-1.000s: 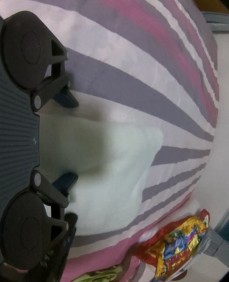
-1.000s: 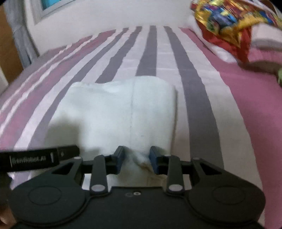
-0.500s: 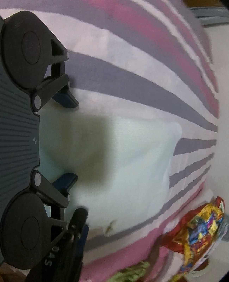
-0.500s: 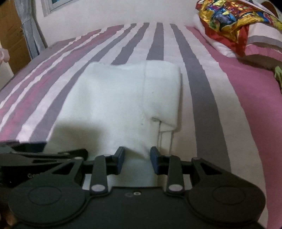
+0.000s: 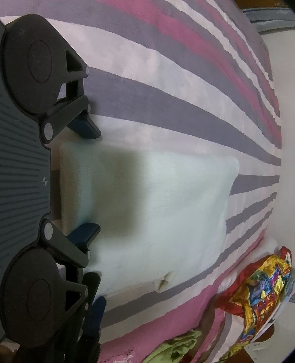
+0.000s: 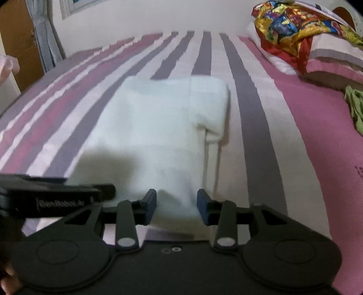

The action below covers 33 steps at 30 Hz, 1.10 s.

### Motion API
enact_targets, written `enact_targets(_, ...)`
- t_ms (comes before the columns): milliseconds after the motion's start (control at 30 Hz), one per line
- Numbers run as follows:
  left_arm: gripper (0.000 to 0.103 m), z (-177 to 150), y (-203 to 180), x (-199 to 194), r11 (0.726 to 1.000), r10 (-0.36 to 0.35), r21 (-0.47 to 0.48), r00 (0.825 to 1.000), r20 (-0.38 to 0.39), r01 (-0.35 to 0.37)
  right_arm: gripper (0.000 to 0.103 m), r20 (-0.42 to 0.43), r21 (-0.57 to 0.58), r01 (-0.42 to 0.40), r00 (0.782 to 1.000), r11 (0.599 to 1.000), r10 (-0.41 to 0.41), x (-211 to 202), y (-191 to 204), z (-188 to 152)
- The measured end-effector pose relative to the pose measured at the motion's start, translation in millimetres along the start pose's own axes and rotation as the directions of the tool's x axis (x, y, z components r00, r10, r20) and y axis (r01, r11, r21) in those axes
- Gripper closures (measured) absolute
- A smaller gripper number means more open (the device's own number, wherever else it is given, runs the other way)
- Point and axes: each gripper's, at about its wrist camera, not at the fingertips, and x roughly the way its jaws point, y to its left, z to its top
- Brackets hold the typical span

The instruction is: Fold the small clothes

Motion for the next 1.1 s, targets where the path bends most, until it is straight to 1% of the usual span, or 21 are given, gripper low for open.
enact_targets(133,0.022,0,0,-9,1.0,0.0,-0.008,1.0,-0.001,0.0,0.063,-0.002,0.049,-0.012,1.0,0.999,0.012,-8,-7,-4)
enact_targets(167,0.022,0,0,-11,1.0,0.0,-0.004,1.0,0.0,0.0,0.06,0.001,0.05,-0.01,1.0,0.999,0.01,-11,-8,-5)
enact_targets(200,0.022,0,-1,-14,1.0,0.001,-0.001,1.0,0.002,-0.001,0.056,0.004,0.049,-0.006,1.0,0.999,0.006,-13,-8,-5)
enact_targets(233,0.022,0,-1,-16,1.0,0.001,0.0,1.0,0.005,-0.001,0.045,0.012,0.054,-0.007,1.0,0.999,0.006,-17,-9,-6)
enact_targets(267,0.022,0,-1,-18,1.0,0.0,0.001,1.0,0.008,0.0,0.037,0.02,0.061,-0.01,1.0,0.998,0.009,-20,-10,-6)
enact_targets(567,0.022,3,-6,-30,1.0,-0.01,0.017,1.0,0.027,0.009,0.037,0.042,0.089,-0.034,0.999,0.995,0.03,-31,-14,-6)
enact_targets(733,0.022,11,-6,-31,1.0,0.005,0.013,0.999,0.037,-0.006,0.034,0.048,0.097,-0.033,0.998,0.995,0.028,-31,-18,-2)
enact_targets(900,0.022,25,1,-25,0.999,0.035,0.006,0.999,0.029,-0.035,0.034,0.048,0.115,-0.039,0.998,0.993,0.034,-25,-22,4)
enact_targets(933,0.022,29,5,-23,0.999,0.039,-0.002,0.999,0.029,-0.039,0.034,0.049,0.123,-0.044,0.998,0.991,0.038,-24,-24,6)
enact_targets(1000,0.022,35,12,-19,0.999,0.038,-0.029,0.999,0.033,-0.037,0.03,0.053,0.132,-0.046,0.998,0.99,0.039,-21,-26,11)
enact_targets(1033,0.022,38,17,-17,0.998,0.033,-0.048,0.999,0.033,-0.031,0.026,0.054,0.133,-0.046,0.998,0.99,0.039,-19,-27,12)
enact_targets(1100,0.022,45,26,-10,0.997,0.017,-0.081,0.999,0.037,-0.013,0.025,0.051,0.137,-0.05,0.998,0.989,0.043,-12,-29,17)
